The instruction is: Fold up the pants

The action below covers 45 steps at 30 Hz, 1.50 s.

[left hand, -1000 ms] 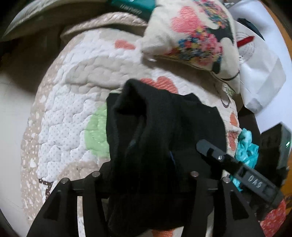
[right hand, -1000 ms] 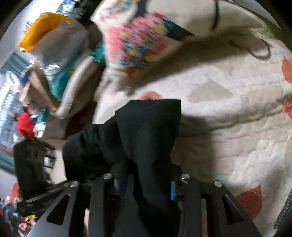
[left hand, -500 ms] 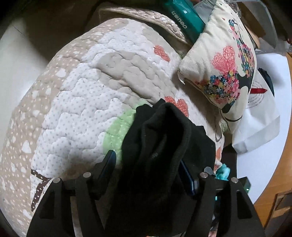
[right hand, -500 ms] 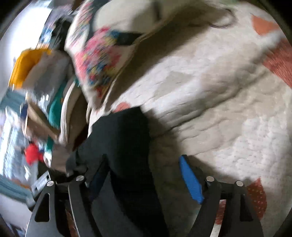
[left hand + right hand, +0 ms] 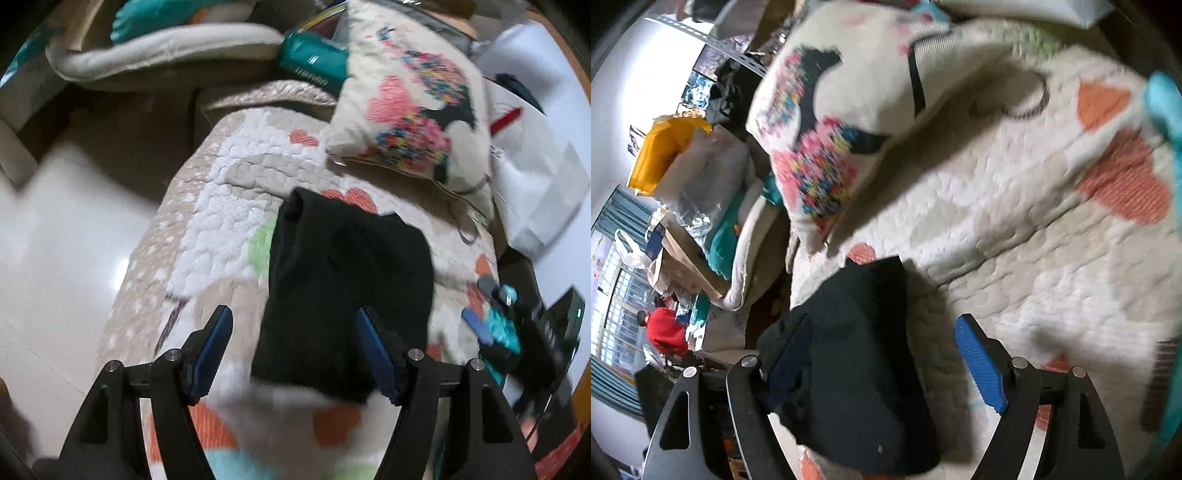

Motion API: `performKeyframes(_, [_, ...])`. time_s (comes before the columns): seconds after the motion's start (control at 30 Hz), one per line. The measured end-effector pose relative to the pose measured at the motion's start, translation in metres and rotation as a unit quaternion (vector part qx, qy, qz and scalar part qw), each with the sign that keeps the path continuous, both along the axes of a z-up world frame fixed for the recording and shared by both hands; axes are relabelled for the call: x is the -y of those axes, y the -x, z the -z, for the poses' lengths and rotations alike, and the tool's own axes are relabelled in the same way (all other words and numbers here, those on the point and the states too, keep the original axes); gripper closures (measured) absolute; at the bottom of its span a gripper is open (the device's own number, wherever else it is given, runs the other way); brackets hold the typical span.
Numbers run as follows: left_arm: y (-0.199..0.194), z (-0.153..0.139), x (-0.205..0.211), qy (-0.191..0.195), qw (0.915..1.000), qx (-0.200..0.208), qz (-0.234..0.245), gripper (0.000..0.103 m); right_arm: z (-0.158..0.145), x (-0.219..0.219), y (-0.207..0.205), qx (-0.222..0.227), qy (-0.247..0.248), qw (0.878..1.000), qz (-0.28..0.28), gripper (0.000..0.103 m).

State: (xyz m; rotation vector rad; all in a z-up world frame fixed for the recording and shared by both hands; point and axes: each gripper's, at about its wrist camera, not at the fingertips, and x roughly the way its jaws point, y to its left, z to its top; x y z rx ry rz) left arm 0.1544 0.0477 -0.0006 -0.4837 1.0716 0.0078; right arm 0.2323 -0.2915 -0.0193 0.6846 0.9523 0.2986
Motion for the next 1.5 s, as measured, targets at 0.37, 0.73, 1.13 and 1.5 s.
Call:
performKeyframes(0.37, [0.11,-0.033,0.038,-0.108,0.992,0.065,0.0,0.034,-0.039,0.005,0.112,0.015,0.053,0.998,0.002,0.018])
performKeyframes(0.73, [0.195,-0.057,0.051,-0.211,0.9667,0.136,-0.052,0.026,-0.022,-0.017,0.217,0.028,0.102,0.994,-0.002,0.018])
performKeyframes(1.13, [0.23,-0.04,0.054,-0.218,0.9648,0.144,-0.034,0.023,-0.045,-0.038,0.249,0.112,0.217,0.97,0.003,0.018])
performKeyframes(1.5, [0.232,-0.035,0.053,-0.21,0.9661,0.146,-0.036,0.023,-0.047,-0.056,0.254,0.135,0.262,0.956,-0.011,0.018])
